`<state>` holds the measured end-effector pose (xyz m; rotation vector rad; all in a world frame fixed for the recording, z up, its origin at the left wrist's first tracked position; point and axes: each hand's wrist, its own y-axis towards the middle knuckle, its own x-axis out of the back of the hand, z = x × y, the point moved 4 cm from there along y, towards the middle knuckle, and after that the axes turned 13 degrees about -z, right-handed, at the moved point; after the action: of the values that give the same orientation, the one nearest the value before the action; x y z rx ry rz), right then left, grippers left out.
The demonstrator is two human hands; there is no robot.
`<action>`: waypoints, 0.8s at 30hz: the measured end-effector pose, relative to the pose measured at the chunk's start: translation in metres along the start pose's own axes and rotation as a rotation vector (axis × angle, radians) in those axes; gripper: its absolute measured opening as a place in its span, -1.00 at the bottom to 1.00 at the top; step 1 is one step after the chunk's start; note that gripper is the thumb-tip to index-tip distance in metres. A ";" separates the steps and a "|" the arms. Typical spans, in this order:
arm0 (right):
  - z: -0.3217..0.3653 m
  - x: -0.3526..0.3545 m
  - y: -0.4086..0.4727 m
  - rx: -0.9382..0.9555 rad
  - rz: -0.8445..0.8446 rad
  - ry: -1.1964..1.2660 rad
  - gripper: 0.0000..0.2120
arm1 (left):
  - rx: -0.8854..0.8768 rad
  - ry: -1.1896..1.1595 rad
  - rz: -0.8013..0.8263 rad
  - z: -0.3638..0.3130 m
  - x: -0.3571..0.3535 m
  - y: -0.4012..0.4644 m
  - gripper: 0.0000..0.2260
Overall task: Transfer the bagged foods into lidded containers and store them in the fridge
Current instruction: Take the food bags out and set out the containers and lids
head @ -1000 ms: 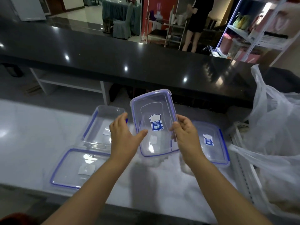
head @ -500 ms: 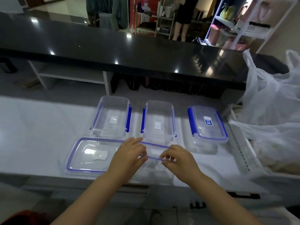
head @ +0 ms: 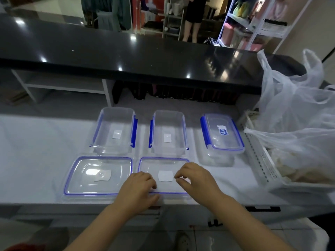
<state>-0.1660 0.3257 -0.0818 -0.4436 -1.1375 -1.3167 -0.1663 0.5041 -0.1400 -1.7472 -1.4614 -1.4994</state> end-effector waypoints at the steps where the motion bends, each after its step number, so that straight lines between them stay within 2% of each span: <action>1: 0.002 0.015 0.007 0.063 -0.085 -0.020 -0.88 | 0.029 -0.019 -0.007 -0.005 0.003 0.009 -0.76; 4: 0.003 0.066 0.027 0.227 -0.291 -0.118 -0.86 | 0.053 -0.082 -0.108 -0.028 0.012 0.048 -0.70; 6: -0.003 0.104 0.039 0.309 -0.422 -0.224 -0.83 | 0.036 -0.116 -0.192 -0.050 0.016 0.081 -0.73; 8: -0.021 0.138 0.052 0.330 -0.480 -0.340 -0.79 | 0.014 -0.127 -0.280 -0.073 0.016 0.113 -0.77; 10: -0.054 0.160 0.066 0.267 -0.423 -0.459 -0.81 | 0.026 -0.130 -0.289 -0.095 0.009 0.142 -0.77; 14: -0.137 0.173 0.085 -0.003 -0.243 -0.565 -0.80 | 0.143 -0.148 -0.205 -0.125 -0.024 0.193 -0.73; 17: -0.191 0.157 0.083 -0.198 -0.126 -0.512 -0.77 | 0.302 -0.153 -0.130 -0.132 -0.052 0.219 -0.70; 21: -0.237 0.127 0.075 -0.336 -0.090 -0.372 -0.74 | 0.458 -0.199 -0.098 -0.133 -0.079 0.237 -0.68; 24: -0.259 0.106 0.071 -0.443 -0.079 -0.285 -0.68 | 0.598 -0.277 -0.135 -0.127 -0.092 0.243 -0.72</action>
<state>-0.0149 0.0798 -0.0822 -0.9432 -1.0987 -1.6164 0.0014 0.2706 -0.1051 -1.5340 -1.9458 -0.7608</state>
